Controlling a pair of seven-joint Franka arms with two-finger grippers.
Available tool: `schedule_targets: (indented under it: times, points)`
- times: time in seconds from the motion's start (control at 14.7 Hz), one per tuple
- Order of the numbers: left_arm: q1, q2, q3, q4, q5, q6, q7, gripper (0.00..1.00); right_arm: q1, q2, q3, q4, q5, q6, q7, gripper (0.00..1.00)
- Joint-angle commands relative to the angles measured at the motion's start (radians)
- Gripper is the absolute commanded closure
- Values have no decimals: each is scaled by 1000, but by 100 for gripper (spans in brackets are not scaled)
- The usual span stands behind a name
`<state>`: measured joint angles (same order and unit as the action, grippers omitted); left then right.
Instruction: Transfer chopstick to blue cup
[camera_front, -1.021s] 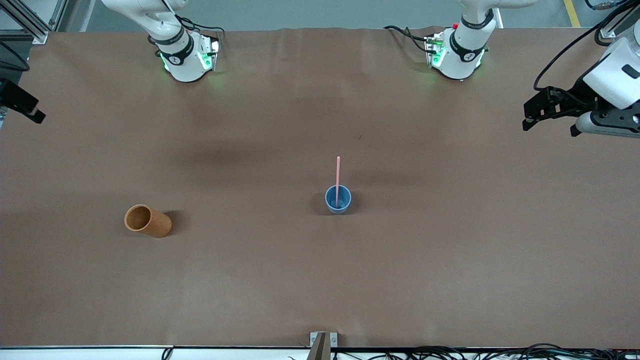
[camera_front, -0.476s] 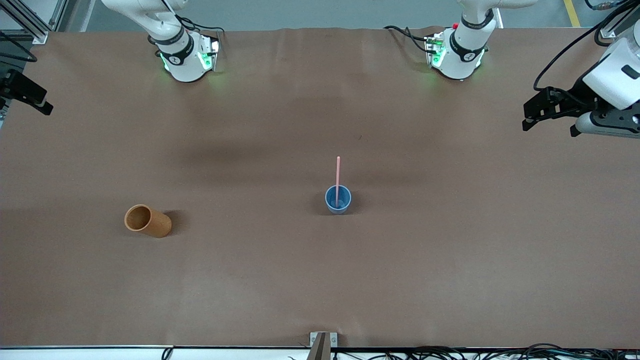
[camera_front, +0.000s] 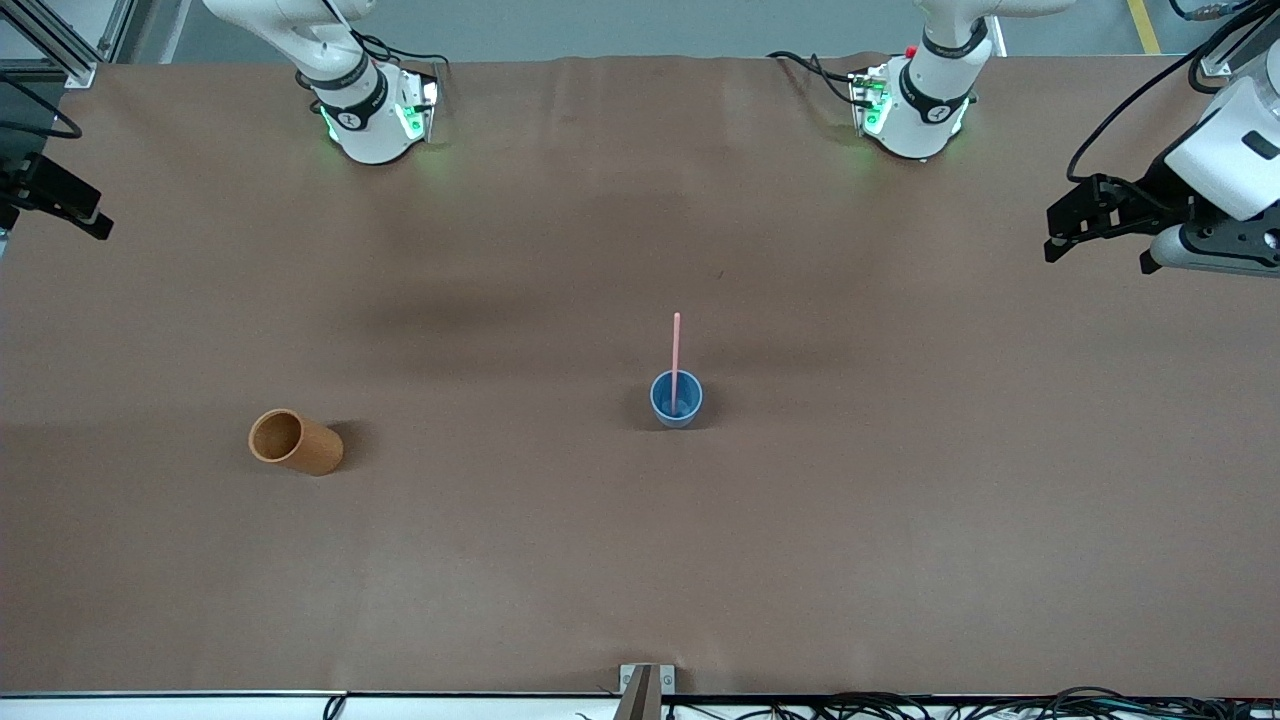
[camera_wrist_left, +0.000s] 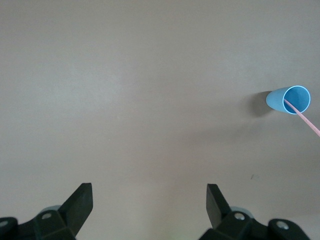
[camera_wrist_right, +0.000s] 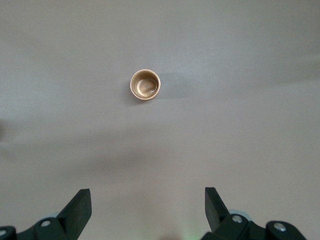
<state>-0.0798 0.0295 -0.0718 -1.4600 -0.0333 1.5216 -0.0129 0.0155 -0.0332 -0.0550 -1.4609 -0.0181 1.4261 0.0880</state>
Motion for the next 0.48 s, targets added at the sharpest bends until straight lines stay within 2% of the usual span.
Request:
schedule_targets:
  times: [0.0, 0.27, 0.41]
  points:
    - [2, 3, 3, 7, -14, 3, 21, 0, -19, 21, -2, 19, 61, 1, -14, 0]
    - [2, 3, 3, 7, -16, 3, 21, 0, -22, 18, -3, 5, 64, 33, -45, 0]
    - [2, 3, 3, 7, -16, 3, 17, 0, -20, 19, -2, 5, 32, 48, -89, 0]
